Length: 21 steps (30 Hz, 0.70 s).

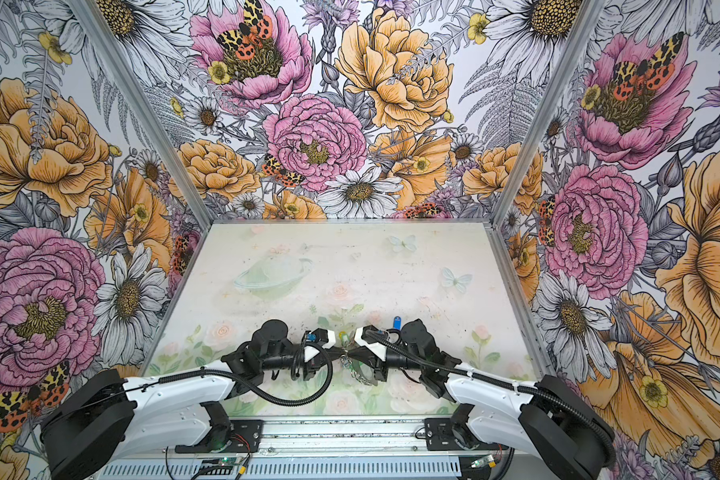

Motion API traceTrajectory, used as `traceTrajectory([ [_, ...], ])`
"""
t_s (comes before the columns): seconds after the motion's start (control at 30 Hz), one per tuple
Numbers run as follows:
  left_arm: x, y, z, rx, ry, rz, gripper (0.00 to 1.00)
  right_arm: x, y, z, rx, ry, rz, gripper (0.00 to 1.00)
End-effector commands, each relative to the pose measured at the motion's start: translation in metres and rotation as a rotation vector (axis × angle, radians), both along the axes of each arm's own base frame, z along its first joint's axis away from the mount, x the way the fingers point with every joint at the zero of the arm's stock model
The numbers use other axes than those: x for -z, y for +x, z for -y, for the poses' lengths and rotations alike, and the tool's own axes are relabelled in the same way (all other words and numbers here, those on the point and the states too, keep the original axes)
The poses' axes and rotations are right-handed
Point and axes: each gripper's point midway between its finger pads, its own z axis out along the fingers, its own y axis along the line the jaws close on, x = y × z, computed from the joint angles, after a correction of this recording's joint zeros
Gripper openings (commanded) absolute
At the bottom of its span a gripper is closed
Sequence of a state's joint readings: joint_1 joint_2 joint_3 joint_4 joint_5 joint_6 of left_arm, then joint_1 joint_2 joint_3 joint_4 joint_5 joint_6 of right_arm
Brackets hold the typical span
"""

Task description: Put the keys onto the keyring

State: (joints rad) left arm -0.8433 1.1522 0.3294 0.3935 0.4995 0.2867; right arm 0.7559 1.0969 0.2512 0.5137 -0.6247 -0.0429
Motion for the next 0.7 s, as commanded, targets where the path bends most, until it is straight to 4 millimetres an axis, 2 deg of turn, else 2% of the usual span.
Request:
traceTrajectory([
  [0.0, -0.014, -0.003, 0.009, 0.041, -0.034, 0.019, 0.09, -0.018, 0.000, -0.007, -0.027, 0.055, 0.049, 0.00],
  [0.17, -0.014, -0.003, 0.009, 0.041, -0.034, 0.020, 0.00, -0.018, 0.001, -0.008, -0.019, 0.058, 0.046, 0.00],
  [0.4, -0.013, 0.005, 0.007, -0.004, -0.016, 0.041, 0.00, -0.016, 0.007, -0.005, 0.026, 0.048, 0.042, 0.00],
  [0.6, -0.007, 0.013, -0.002, -0.058, 0.064, 0.111, 0.00, -0.020, 0.020, 0.012, 0.162, 0.051, 0.082, 0.28],
  [0.63, -0.007, 0.012, -0.002, -0.056, 0.065, 0.118, 0.00, -0.020, 0.024, 0.016, 0.207, 0.052, 0.075, 0.36],
  [0.67, -0.006, 0.011, -0.002, -0.047, 0.066, 0.123, 0.00, -0.020, 0.027, 0.019, 0.230, 0.047, 0.063, 0.38],
])
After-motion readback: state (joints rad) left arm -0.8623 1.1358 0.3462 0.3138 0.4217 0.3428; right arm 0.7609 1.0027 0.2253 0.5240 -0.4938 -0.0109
